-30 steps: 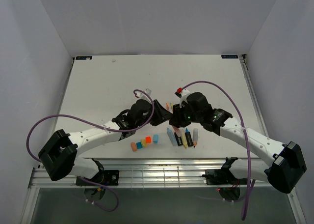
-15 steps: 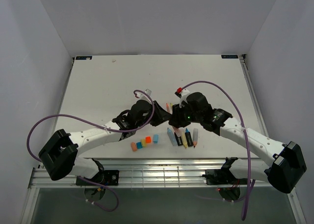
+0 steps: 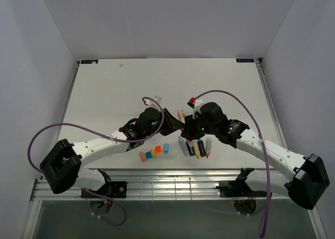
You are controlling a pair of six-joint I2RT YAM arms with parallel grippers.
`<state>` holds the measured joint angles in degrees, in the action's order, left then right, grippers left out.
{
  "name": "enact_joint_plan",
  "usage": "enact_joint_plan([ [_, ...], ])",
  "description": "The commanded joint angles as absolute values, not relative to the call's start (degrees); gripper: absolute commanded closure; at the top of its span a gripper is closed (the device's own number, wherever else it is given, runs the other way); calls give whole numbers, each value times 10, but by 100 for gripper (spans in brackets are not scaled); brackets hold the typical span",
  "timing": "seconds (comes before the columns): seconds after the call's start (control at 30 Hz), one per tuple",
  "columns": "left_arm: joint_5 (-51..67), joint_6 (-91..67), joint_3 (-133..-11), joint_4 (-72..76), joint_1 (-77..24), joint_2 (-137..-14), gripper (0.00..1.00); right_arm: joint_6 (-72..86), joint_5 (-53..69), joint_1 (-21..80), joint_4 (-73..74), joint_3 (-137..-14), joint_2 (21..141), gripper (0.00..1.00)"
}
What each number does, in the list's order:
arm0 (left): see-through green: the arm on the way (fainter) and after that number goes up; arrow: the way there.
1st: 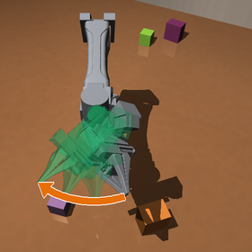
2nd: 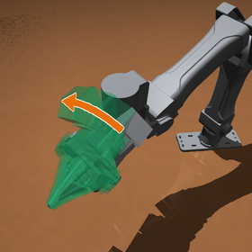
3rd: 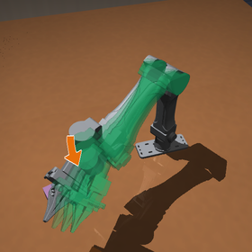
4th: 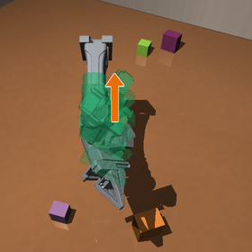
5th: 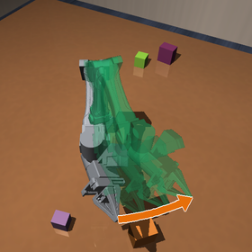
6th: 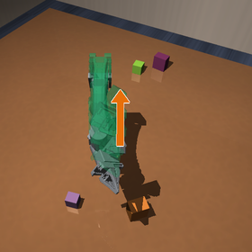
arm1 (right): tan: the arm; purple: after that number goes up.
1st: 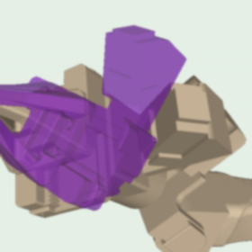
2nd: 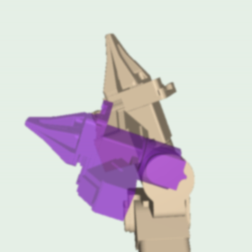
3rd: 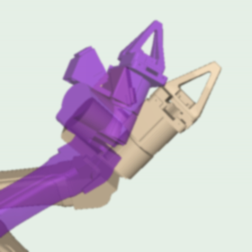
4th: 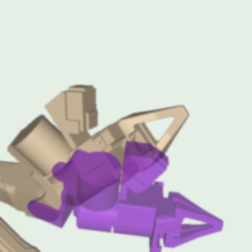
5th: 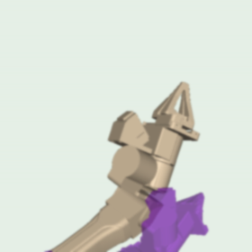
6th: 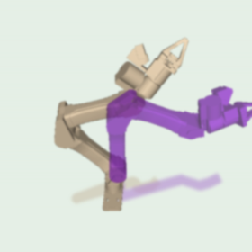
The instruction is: Open the pen caps
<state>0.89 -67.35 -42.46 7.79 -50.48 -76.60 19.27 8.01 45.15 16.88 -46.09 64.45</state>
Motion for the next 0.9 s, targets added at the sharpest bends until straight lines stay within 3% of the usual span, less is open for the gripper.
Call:
enact_joint_plan([
  [0.0,2,-676,-419,85,-507,-731,100,195,90,454,152,-456,634,63],
  [0.07,-13,-675,-423,78,-507,-728,100,197,91,456,149,-452,631,76],
  [0.1,-18,-674,-424,75,-506,-726,100,199,92,456,149,-450,630,91],
  [0.87,-31,-607,-533,17,-315,-746,100,275,3,577,222,-360,554,92],
])
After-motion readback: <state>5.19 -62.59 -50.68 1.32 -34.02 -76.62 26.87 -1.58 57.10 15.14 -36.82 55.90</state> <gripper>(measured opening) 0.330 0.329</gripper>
